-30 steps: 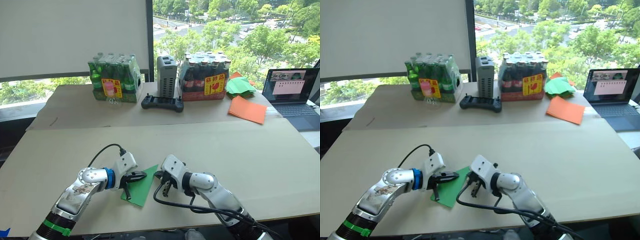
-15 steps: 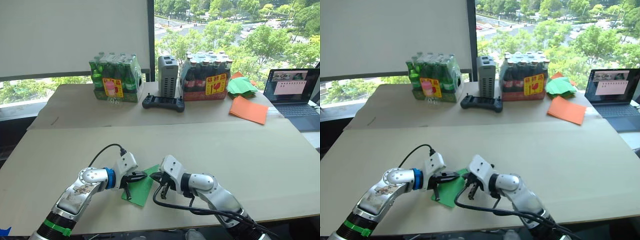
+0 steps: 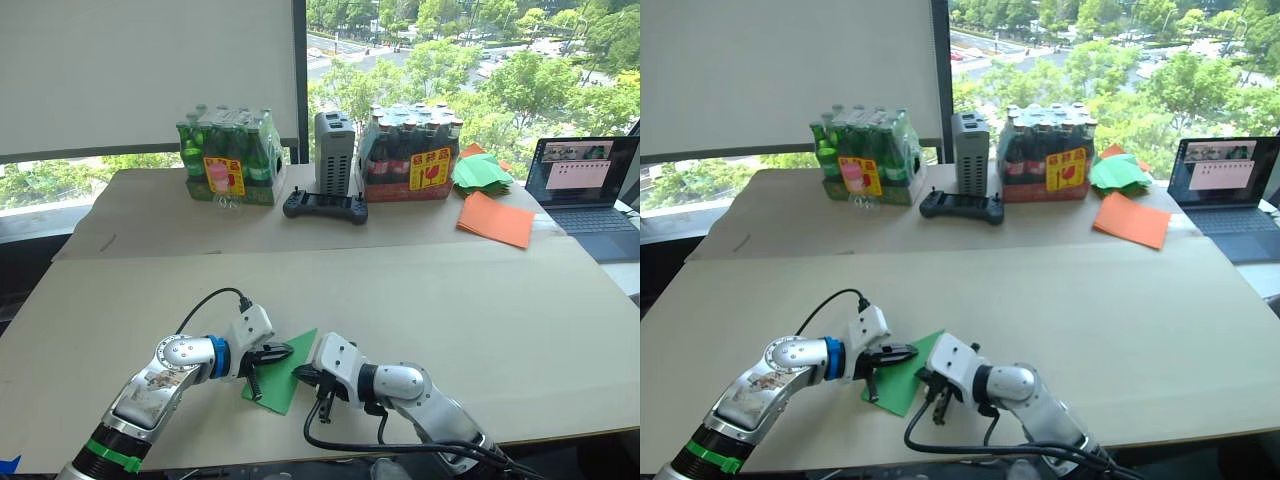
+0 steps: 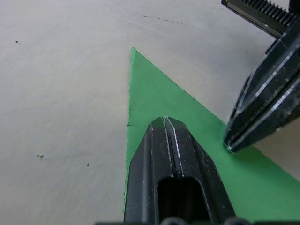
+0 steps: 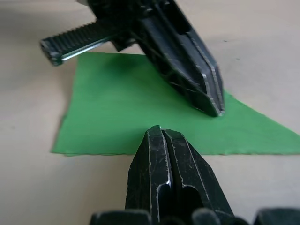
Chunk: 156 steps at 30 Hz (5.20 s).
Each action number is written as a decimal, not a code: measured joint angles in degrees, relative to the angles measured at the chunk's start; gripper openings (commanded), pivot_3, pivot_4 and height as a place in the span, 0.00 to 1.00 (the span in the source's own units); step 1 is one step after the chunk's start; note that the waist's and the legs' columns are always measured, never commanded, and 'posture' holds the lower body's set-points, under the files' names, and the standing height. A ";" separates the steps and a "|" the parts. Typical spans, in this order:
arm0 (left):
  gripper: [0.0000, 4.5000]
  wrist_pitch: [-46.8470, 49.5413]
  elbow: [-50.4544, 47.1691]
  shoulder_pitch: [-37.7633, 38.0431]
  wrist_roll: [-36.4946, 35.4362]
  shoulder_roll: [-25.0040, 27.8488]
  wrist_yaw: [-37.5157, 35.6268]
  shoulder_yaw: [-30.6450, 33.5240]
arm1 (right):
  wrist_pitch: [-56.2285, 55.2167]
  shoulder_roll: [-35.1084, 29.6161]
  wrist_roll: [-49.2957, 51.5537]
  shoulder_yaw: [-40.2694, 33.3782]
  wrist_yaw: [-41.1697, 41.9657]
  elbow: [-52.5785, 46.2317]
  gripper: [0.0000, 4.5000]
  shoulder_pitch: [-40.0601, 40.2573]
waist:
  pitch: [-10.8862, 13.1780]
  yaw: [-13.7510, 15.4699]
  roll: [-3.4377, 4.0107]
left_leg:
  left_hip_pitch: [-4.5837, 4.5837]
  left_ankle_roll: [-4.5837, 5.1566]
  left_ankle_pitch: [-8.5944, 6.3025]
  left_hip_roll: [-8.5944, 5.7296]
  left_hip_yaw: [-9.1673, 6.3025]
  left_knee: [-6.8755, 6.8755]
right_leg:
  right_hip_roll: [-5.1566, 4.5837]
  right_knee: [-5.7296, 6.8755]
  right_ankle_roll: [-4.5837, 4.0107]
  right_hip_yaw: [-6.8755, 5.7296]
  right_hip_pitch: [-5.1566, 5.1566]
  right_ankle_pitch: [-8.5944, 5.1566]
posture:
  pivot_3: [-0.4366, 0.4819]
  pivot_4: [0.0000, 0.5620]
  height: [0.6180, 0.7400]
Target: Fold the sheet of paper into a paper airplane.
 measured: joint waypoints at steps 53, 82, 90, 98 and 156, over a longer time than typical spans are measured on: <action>0.62 -54.95 33.24 -24.81 10.30 7.84 -24.19 -3.79 | 12.45 -5.87 13.10 -14.75 -3.26 -13.22 0.00 0.00 | 0.08 0.46 -0.06 | -0.92 -0.26 0.14 0.04 0.02 0.65 | 0.01 -0.04 -0.07 -0.19 -0.60 0.19 | 0.48 0.27 0.64; 0.15 -85.21 53.64 -38.67 5.75 0.22 -41.52 -13.64 | 12.34 -6.07 12.87 -15.59 -7.33 -12.15 0.00 1.00 | 0.09 0.10 -0.08 | -1.12 0.17 -0.10 -0.18 0.13 1.27 | -0.02 -0.07 0.30 -0.04 -0.53 0.37 | 0.48 0.27 0.64; 0.55 -84.01 56.53 -41.91 6.48 -0.50 -41.42 -12.69 | 11.90 -5.74 12.32 -15.41 -7.33 -11.37 0.00 0.94 | 0.09 0.08 -0.08 | -1.12 0.17 -0.10 -0.19 0.15 1.33 | -0.02 -0.06 0.33 -0.04 -0.52 0.38 | 0.48 0.27 0.64; 0.70 -89.04 57.33 -41.74 6.74 -1.36 -41.52 -13.78 | 11.59 -5.34 11.85 -15.42 -7.47 -10.68 0.00 0.95 | 0.09 0.08 -0.08 | -1.13 0.18 -0.11 -0.19 0.15 1.38 | -0.02 -0.06 0.33 -0.03 -0.52 0.38 | 0.48 0.27 0.64; 0.63 0.15 -2.84 -8.35 -3.69 10.53 -20.66 9.86 | 2.54 -8.56 3.88 -14.61 -7.91 -16.29 1.00 1.58 | 0.12 0.20 -0.04 | -1.09 0.27 -0.18 -0.18 0.34 1.56 | -0.02 0.06 0.48 0.17 -0.54 0.39 | 0.48 0.27 0.64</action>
